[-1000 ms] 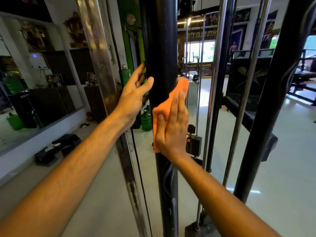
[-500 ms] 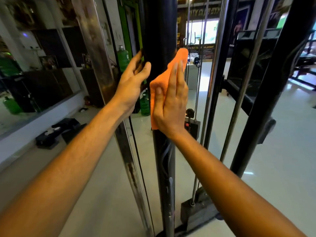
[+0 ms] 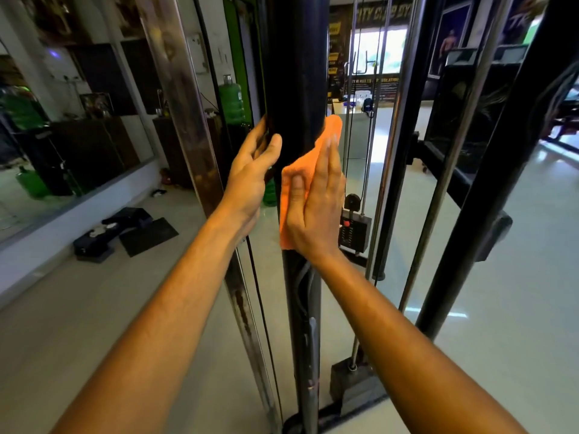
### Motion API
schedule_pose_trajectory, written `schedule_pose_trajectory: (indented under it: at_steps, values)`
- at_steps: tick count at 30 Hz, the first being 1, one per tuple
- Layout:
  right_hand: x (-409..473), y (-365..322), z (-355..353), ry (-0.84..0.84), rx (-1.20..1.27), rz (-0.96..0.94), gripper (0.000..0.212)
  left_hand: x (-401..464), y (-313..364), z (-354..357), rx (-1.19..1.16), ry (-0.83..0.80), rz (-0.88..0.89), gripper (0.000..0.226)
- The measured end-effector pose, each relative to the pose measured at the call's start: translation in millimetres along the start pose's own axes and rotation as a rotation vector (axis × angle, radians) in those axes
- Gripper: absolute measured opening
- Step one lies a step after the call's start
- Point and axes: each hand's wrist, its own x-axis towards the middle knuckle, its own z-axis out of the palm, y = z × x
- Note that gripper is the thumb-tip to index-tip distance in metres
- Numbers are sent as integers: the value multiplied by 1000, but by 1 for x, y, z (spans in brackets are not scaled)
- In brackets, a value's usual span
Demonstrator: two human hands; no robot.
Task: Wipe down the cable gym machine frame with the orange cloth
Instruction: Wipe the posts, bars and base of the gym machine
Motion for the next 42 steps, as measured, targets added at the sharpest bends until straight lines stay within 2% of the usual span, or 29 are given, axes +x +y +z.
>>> schedule_pose_trajectory:
  at_steps: [8,11,15,17,19,22,25,29,33,37,42]
  values:
    - [-103,42,2,-127,-38,101,74,-22,-33,8,-46,53,-56,59]
    - [-72,29,5,-70,21,112,75,-24,-38,6,-50,42,-73,59]
    - [-12,2,7,49,17,43,72,-21,-39,0,-71,24,-99,62]
    - [-11,2,7,58,-2,3,71,-21,-41,-1,-73,18,-105,60]
    - [-37,18,6,6,-33,-21,72,-25,-44,0,-68,8,-106,55]
    - [-104,49,6,-117,-55,77,75,-34,-53,2,-39,17,-113,53]
    - [-139,61,8,-155,-53,138,76,-41,-59,3,-14,34,-141,55]
    - [-96,42,9,-64,24,144,73,-43,-63,-5,41,4,-190,54]
    - [-64,30,13,27,4,66,72,-44,-67,-9,62,3,-212,56]
    - [-115,65,14,-98,-29,64,73,-51,-79,-2,46,49,-206,54]
    - [-188,99,6,-269,-49,176,80,-67,-97,9,50,112,-225,57]
